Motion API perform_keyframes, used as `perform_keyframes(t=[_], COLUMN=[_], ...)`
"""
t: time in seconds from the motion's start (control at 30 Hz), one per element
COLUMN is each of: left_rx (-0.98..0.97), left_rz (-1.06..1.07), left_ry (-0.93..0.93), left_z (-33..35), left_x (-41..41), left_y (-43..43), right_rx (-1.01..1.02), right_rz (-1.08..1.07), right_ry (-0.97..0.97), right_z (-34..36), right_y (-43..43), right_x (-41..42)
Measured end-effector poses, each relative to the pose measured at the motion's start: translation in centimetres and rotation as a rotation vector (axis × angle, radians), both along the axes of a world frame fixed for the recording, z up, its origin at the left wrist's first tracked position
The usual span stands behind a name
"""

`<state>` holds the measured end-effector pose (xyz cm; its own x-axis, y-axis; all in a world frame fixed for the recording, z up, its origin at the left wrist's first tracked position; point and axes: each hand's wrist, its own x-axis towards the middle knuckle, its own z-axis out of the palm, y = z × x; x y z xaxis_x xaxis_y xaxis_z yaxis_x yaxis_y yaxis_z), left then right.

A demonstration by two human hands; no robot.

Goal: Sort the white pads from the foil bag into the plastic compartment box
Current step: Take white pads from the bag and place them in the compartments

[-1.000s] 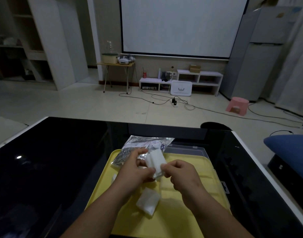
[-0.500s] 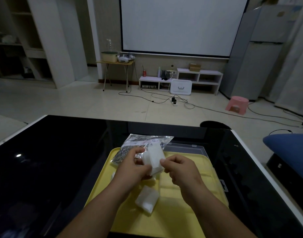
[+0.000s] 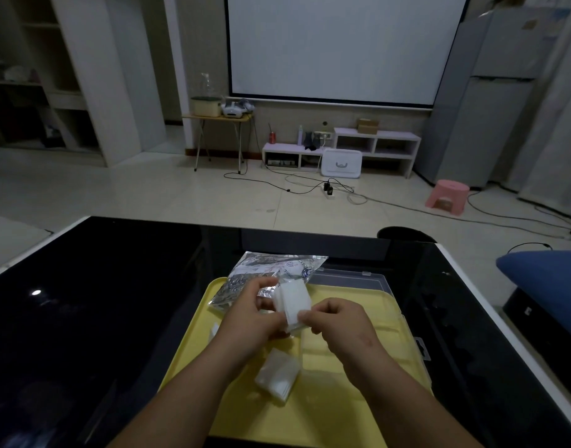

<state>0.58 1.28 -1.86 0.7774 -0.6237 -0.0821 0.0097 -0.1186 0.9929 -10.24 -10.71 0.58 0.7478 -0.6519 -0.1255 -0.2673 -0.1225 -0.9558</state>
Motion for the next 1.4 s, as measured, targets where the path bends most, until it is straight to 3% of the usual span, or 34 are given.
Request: perform_keyframes(t=[0.33, 0.7, 1.07, 1.4], left_rx=[-0.063, 0.016, 0.19, 0.397], left_rz=[-0.028, 0.011, 0.205, 0.102], left_ry=[0.053, 0.006, -0.312, -0.444], left_z=[0.2, -0.5, -1.2, -2.2], left_x=[-0.4, -0.5, -0.7, -1.0], left_y=[-0.3, -2.4, -5.4, -7.2], right_rx=[-0.035, 0.025, -0.101, -0.288], right_rz=[-0.011, 0.055, -0.05, -0.057], right_ry=[-0.012, 0.026, -0.012, 0.178], right_z=[-0.6, -0.3, -2.1, -3.9], right_y=[-0.5, -3.0, -4.6, -5.8], right_x=[0.0, 0.0, 1.9, 1.7])
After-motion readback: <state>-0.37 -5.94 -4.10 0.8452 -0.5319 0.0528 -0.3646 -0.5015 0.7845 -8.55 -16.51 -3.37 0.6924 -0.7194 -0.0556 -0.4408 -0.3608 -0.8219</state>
